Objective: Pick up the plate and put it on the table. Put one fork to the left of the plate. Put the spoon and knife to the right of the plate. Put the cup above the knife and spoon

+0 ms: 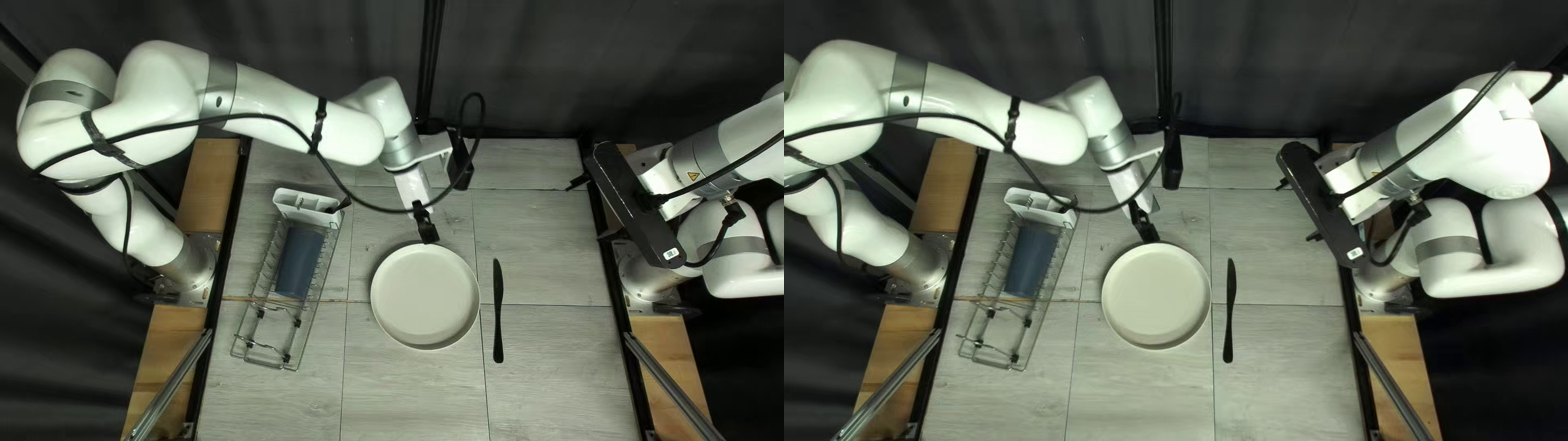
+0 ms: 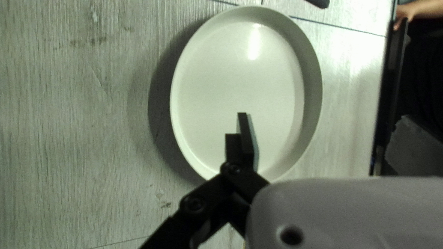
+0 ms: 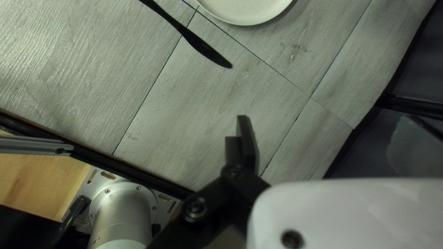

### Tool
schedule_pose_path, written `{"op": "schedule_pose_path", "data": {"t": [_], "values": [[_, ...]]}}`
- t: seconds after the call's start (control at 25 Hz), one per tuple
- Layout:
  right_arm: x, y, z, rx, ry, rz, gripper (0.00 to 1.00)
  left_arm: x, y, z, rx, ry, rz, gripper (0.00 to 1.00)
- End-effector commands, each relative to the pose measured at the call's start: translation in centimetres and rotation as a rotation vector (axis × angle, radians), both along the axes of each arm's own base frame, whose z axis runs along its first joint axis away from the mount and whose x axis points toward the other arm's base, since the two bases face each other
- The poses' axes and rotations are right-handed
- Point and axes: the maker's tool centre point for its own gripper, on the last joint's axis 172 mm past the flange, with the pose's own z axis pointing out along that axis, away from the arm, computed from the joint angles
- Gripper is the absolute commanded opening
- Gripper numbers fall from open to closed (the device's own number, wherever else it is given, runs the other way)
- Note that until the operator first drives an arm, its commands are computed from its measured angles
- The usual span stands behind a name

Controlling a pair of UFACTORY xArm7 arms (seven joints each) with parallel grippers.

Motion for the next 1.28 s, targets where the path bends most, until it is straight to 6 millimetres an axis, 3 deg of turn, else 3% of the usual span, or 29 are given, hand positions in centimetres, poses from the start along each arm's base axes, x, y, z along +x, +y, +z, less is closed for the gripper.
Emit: {"op": "schedule_pose_path", "data": {"t": [0.04,0.36,0.68,0.84,1.04,1.28], "values": [[0.0,0.0,0.0,0.0,0.0,0.0,1.0,-0.1,0.0,0.0,0.007,0.0,0.009,1.0],[0.0,0.0,0.0,0.0,0.0,0.0,1.0,-0.8,0.0,-0.6,0.065,0.024,0.012,1.0],[0.0,0.0,0.0,0.0,0.0,0.0,1.0,-4.8,1.3,0.5,0.213,0.045,0.029,1.0],[0.0,0.0,0.0,0.0,0.0,0.0,1.0,-5.7,2.2,0.6,0.275,0.05,0.036,1.0],[0.0,0.0,0.0,0.0,0.0,0.0,1.0,-6.9,3.2,1.0,0.289,0.027,-0.101,1.0],[0.0,0.0,0.0,0.0,0.0,0.0,1.0,-8.5,3.3,3.0,0.264,0.033,-0.339,1.0]]}}
